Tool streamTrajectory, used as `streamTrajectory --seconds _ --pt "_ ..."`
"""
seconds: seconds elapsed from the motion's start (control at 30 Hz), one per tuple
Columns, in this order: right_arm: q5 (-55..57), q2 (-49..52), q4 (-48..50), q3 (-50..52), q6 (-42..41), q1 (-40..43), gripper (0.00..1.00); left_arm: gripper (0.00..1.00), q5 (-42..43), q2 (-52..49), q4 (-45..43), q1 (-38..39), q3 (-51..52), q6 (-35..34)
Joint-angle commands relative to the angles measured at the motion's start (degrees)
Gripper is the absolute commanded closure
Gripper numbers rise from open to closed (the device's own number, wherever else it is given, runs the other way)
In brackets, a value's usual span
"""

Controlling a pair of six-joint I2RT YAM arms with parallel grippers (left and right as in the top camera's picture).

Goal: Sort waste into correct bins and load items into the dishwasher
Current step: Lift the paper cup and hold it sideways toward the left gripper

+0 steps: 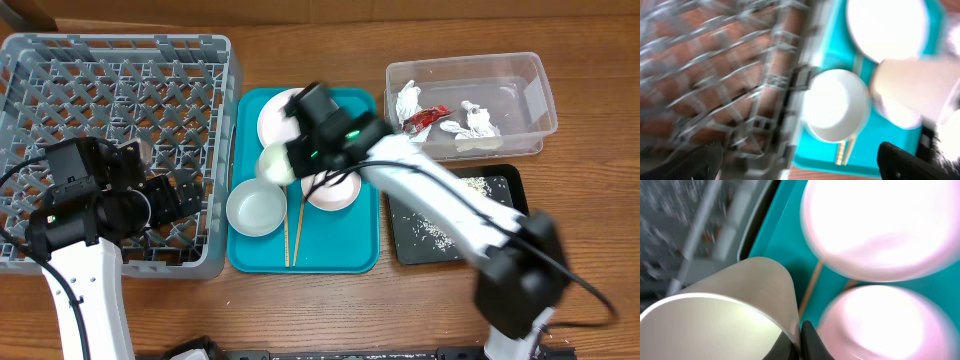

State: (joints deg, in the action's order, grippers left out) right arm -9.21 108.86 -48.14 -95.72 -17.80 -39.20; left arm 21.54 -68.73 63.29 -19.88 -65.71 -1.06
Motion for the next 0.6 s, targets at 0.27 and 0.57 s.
streamTrajectory --seconds 0.27,0.57 --pt "-26.8 -14.3 -9.3 -1.1 -0.1 22.6 0.96 0.0 17.8 0.3 -8.8 13.8 -1.3 11.8" --pt "-53.2 -14.2 -17.9 -0.9 10.2 30.8 0.96 0.0 22.5 -0.2 -21.2 25.7 -1.3 12.9"
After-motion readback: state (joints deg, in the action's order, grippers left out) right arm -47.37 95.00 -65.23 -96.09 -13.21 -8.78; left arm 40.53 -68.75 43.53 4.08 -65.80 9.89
